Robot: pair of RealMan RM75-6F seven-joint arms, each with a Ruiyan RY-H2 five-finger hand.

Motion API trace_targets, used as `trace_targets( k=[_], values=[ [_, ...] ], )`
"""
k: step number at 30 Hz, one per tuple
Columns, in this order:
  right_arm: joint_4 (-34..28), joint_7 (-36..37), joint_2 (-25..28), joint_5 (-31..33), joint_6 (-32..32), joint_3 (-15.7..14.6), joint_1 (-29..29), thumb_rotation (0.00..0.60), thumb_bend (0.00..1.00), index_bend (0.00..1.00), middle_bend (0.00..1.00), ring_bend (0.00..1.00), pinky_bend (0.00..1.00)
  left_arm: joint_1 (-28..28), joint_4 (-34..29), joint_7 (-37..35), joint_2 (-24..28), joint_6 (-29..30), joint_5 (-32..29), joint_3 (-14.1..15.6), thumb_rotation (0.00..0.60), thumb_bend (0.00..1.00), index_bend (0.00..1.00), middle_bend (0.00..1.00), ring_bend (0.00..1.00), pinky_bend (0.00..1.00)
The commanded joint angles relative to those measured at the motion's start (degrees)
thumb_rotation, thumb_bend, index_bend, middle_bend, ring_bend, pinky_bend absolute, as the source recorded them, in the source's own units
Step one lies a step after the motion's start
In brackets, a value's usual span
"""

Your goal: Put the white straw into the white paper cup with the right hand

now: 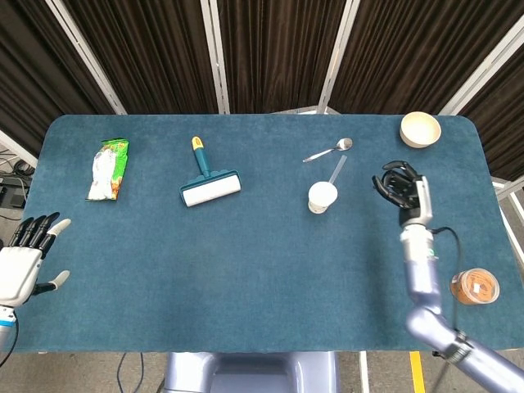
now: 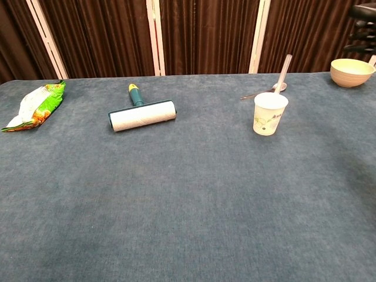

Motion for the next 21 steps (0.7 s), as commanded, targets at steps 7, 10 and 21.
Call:
trace_targets(
  k=[7,10,21],
  values=[
    [-11.88,-15.60,19.36,-18.43,6.57,-13.48,-12.15,0.600,0.18,0.19,0.00,0.00,0.00,0.04,-0.10,0.00,-0.03,0.00,-0.13,-0.04,0.600,0.26,0.12,0.00,0.00,0.00],
    [-10.59,-21.85,21.26,-23.83,10.78,-17.50,-14.52,0.600,0.18,0.15,0.00,0.00,0.00,-0.01,-0.09,-0.21,-0.01,-0.08,-0.16,-0.07,0.600,0.26,0.12,0.00,0.00,0.00],
    [-4.87,-36.14,18.93,-28.87,22.57,-23.43,-18.23,0.600,0.18,0.07,0.00,0.00,0.00,-0.01,-0.06,-0.82,0.15,-0.14,0.02,0.04,0.600,0.26,0.12,0.00,0.00,0.00]
  ],
)
